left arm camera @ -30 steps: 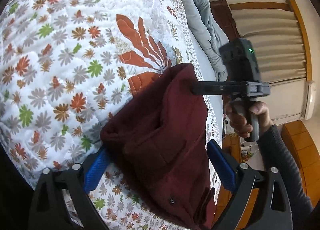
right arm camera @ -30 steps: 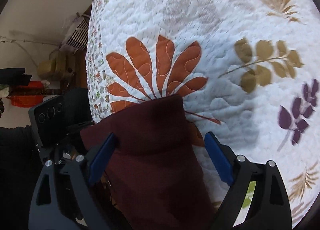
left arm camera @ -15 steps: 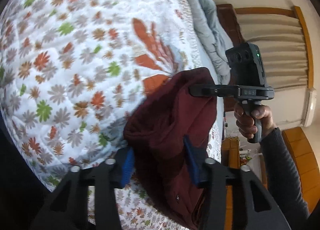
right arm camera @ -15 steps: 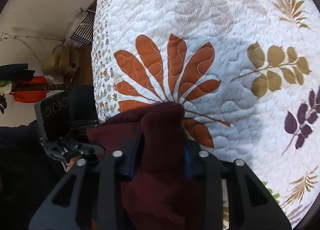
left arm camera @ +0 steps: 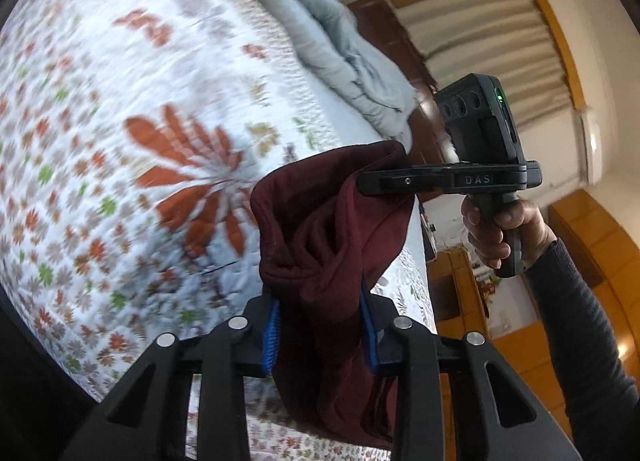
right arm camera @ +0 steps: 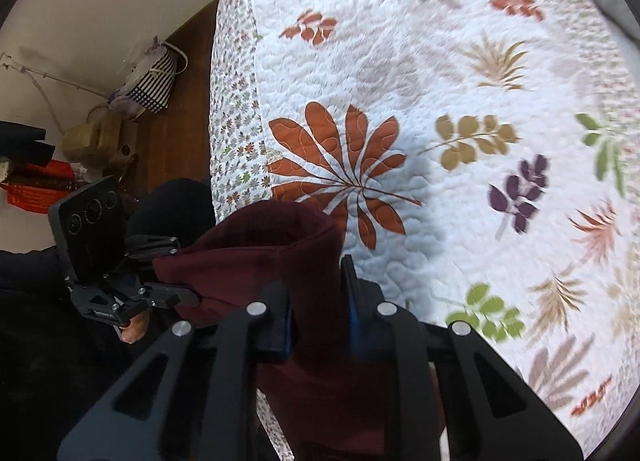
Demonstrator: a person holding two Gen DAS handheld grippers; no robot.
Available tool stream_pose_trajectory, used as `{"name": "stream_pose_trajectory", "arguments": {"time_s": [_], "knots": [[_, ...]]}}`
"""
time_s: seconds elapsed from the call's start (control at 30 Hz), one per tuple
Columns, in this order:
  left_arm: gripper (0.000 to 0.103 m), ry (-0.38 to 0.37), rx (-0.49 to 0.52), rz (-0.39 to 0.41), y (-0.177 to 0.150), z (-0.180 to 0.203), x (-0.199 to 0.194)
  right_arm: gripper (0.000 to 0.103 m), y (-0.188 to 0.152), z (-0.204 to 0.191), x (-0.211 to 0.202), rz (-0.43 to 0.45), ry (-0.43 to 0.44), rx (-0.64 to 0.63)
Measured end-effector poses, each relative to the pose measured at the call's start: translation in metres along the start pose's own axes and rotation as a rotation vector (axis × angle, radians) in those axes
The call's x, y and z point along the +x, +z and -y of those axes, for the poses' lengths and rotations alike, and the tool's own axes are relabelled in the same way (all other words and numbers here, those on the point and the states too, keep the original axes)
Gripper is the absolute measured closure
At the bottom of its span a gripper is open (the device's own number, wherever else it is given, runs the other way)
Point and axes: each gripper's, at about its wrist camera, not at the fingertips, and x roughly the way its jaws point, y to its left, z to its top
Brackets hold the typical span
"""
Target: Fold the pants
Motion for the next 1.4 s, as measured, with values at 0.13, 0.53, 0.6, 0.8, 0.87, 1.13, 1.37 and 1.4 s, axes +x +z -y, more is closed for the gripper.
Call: {"name": "stream_pose_trajectory", "arguments": {"time_s": [0.13, 0.53, 0.6, 0.8, 0.87, 1.13, 1.37, 1.4], "knots": [[0.072, -0.021, 0.076, -0.001, -0.001, 0.032, -0.005, 0.086, -0.024, -0.012, -0.034, 0.049, -0.052, 0.005], [0.072, -0.082, 0.276, -0.023, -0.016, 0.121, -0.014, 0.087, -0.1, -0.043, -0.107, 0.162, -0.181, 0.041], [0.072, -0.092, 0.307, -0.03, -0.02, 0.136, -0.014, 0.087, -0.114, -0.048, -0.117, 0.178, -0.203, 0.045], [0.073, -0.114, 0.378, -0.051, -0.036, 0.172, -0.015, 0.089, -0.155, -0.06, -0.14, 0.206, -0.266, 0.067], [0.074, -0.119, 0.402, -0.058, -0.041, 0.184, -0.015, 0.089, -0.166, -0.063, -0.145, 0.216, -0.28, 0.075], [0.074, -0.147, 0.475, -0.085, -0.063, 0.218, -0.012, 0.09, -0.216, -0.071, -0.167, 0.262, -0.324, 0.115], [0.074, -0.174, 0.533, -0.112, -0.083, 0.247, -0.004, 0.09, -0.257, -0.072, -0.179, 0.3, -0.353, 0.145], [0.074, -0.178, 0.541, -0.117, -0.086, 0.251, -0.003, 0.09, -0.263, -0.071, -0.18, 0.304, -0.357, 0.15]]}}
